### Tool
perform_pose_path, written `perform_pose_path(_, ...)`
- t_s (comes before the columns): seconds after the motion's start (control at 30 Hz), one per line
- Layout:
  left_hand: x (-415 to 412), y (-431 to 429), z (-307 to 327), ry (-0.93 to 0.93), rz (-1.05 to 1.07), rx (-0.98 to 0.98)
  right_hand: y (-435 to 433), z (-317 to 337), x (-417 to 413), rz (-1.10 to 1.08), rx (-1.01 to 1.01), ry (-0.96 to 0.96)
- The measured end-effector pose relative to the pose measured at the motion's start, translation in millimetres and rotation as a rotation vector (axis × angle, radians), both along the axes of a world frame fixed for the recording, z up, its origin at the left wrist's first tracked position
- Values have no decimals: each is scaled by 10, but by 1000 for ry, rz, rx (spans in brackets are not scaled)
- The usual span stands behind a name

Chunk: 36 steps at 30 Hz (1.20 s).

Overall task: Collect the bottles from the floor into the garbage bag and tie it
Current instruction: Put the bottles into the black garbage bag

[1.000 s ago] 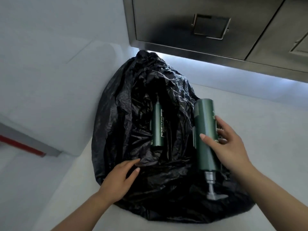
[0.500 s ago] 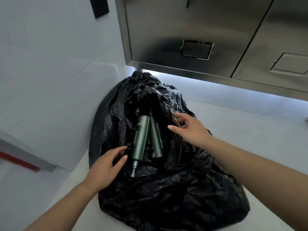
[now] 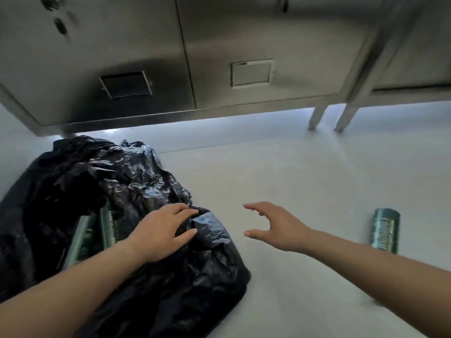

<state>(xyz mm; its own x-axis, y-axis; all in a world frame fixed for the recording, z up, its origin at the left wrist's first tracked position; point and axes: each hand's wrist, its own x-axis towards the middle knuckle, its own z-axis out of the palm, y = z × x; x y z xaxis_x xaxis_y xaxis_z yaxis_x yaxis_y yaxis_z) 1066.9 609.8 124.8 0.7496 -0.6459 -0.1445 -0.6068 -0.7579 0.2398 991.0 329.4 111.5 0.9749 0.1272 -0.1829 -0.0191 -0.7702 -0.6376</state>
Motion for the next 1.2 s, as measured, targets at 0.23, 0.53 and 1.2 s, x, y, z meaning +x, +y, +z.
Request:
perform_pose_path(0.23,-489,-1603,-607,180,-136,-111,-1092,-518,-670,-408,-49,-74)
perform_pose_path(0.53,-868,-2246,-1460,269,-31,153,-2091,-914,-1189,-820,-243,83)
perform_pose_path(1.2,-1113,-2157,-1645,258,31,247,-1729,-1222,-1309,-685,-112,123)
